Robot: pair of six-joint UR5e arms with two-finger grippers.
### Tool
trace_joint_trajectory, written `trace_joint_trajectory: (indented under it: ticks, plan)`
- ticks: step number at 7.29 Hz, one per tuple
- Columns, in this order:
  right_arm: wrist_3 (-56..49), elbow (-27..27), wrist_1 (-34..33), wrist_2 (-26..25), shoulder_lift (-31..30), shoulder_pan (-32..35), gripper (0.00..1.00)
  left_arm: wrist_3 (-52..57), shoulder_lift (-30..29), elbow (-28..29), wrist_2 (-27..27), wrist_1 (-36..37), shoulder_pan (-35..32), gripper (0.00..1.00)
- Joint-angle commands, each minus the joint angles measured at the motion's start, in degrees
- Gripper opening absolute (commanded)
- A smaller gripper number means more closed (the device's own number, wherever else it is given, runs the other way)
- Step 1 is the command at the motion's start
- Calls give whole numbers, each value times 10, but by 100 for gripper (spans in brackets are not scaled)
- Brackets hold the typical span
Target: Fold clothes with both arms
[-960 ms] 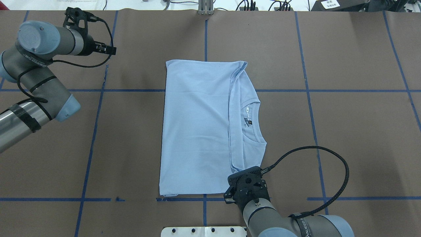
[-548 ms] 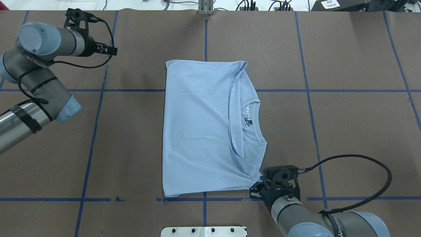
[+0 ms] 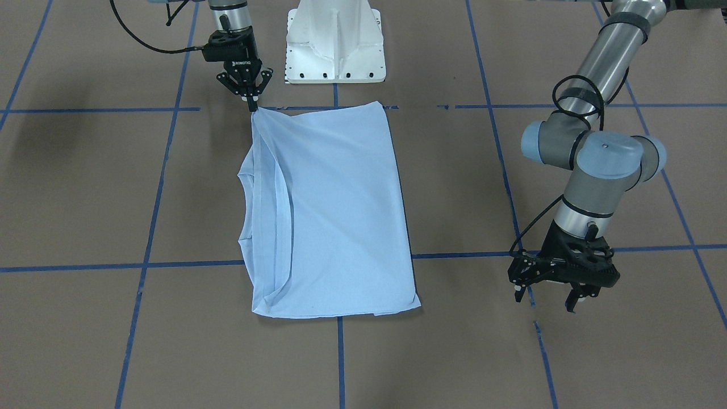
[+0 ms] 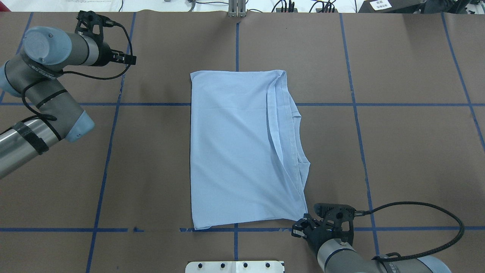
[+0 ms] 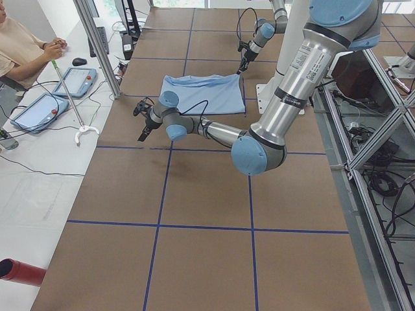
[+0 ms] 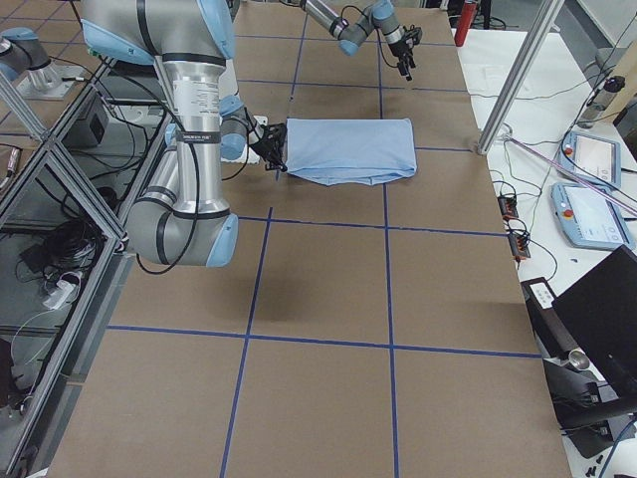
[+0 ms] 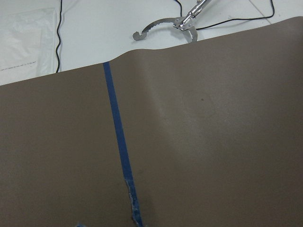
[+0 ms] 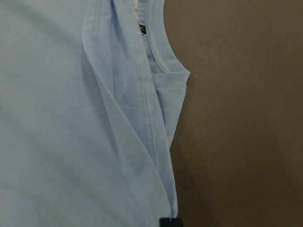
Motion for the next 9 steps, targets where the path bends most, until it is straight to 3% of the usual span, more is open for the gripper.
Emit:
trace_joint_trajectory:
  ticks: [1,3,5,6,8,9]
  plan:
    - [22,-1,0,-19,1,-11,0,0,0,0,0,0,2,100]
    - [22,-2,1,-22,1,-11,100,0,0,-2,0,0,4,100]
    - [13,22,22,-7,6,19,100,-3,0,-18,-17,2,5,100]
    - [11,22,95,32,1,49,100,-59,3,-37,-58,7,5,100]
    - [12,21,150,94,2,105,100,-157,77,-170,-67,11,55,100]
    - [15,19,153,97,1,123,100,-217,118,-260,-65,43,93,100]
